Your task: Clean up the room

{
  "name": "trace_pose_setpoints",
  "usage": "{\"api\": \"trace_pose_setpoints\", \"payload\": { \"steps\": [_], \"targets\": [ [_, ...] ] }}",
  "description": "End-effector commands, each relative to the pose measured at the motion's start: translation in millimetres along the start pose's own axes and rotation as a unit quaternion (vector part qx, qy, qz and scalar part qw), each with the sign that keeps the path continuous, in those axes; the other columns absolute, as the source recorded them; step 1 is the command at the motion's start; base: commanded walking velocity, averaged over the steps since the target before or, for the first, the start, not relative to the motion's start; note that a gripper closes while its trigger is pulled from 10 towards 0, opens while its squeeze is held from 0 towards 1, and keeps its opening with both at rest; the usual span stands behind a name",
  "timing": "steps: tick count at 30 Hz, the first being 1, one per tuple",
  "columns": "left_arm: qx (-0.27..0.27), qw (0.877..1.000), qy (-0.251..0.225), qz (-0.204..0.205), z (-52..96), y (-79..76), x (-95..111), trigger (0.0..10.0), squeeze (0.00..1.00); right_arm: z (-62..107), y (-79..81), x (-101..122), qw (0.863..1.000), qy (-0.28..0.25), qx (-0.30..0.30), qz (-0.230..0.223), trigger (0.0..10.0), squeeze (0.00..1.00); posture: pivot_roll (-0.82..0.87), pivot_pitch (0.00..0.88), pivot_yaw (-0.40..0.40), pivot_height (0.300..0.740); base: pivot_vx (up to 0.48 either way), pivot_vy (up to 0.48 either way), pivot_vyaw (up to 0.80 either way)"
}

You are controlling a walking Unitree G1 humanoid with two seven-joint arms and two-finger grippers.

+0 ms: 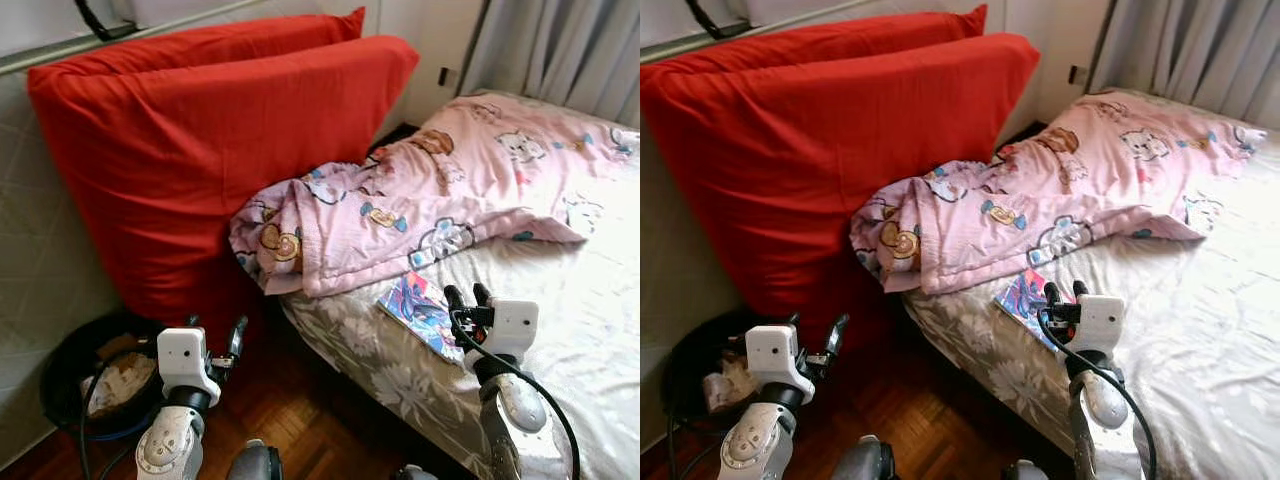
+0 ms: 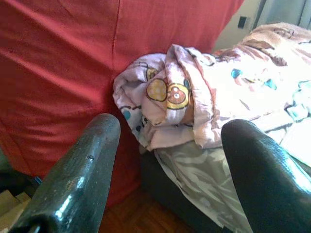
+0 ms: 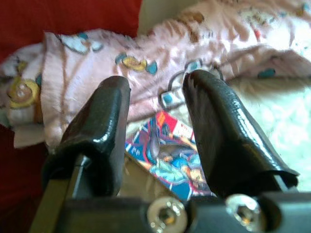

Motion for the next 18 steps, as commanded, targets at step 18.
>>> {"api": "trace_pose_setpoints", "payload": {
  "steps": [18],
  "targets": [
    [-0.003, 1.0, 0.002, 0.001, -1.6, 2.5, 4.6, 10.0, 0.0, 0.7, 4.4, 0.4, 1.0, 0.0, 0.005, -0.01, 10.0, 0.0, -0.09, 0.115, 0.028, 0.641, 0.0, 0.0, 0.0]
  ]
}}
Point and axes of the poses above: a point about 5 cm out from each wrist's last joint towards the gripper, its own z axis pointing back from the gripper into the wrist, its own x axis along the axis of the wrist's last joint, y = z × x, the point moved 3 cm from there along -z, pointing out of the wrist towards the gripper, and after that the axes turned 2 degrees about z, right-handed, at the moved point
